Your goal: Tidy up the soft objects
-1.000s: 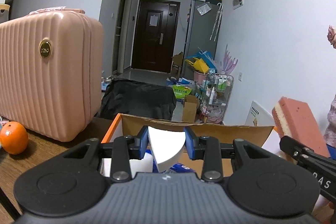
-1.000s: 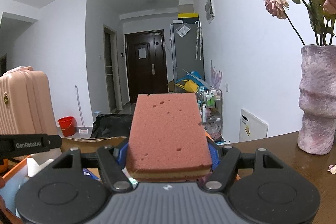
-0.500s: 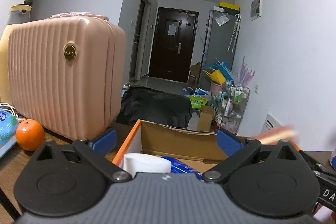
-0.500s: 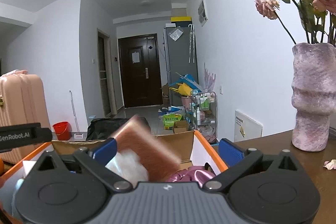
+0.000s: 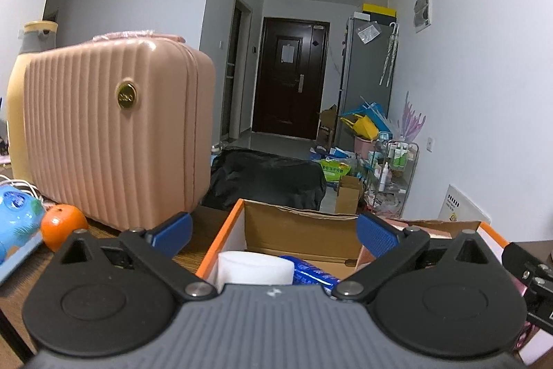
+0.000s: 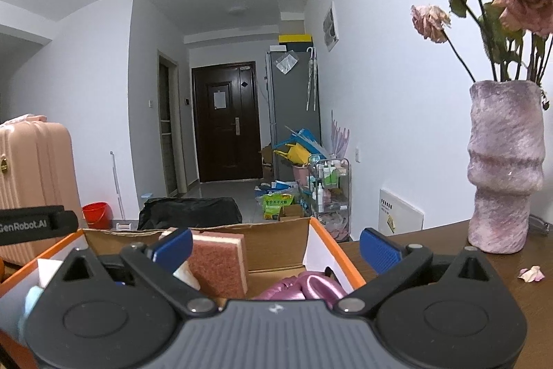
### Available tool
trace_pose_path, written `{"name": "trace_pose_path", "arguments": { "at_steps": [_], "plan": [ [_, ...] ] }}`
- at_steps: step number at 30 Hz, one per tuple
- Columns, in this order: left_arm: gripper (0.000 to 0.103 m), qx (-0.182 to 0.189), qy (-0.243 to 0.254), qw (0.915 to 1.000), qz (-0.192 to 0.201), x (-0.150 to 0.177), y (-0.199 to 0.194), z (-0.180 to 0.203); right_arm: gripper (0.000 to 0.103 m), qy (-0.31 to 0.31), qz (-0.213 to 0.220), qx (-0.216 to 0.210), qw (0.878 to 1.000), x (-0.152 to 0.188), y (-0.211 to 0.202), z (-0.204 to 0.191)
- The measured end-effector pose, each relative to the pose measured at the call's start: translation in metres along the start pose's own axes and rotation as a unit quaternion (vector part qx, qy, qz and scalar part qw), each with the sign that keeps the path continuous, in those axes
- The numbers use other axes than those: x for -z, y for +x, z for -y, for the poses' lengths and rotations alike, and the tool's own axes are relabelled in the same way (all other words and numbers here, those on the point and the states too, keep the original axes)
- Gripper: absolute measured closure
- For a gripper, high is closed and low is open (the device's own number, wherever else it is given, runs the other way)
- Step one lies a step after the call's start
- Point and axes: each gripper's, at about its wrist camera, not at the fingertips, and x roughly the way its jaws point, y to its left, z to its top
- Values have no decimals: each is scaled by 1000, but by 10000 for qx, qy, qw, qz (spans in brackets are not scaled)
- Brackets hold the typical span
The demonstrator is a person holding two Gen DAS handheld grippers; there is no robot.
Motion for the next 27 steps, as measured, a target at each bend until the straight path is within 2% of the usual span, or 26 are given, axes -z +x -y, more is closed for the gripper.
{"name": "trace_pose_path", "arguments": {
  "at_steps": [5,15,27],
  "plan": [
    [0,-8,159,9998,124,5,-21,-4,0,-49,28,-8,10000,3,-22,2],
    [0,205,423,9989,-84,18,-72,-15,0,-247,31,-28,9997,14,-85,-1],
    [0,508,659,9963,-198,43,-161,-36,0,-238,-195,-135,9994,32,-176,-4]
  ]
}}
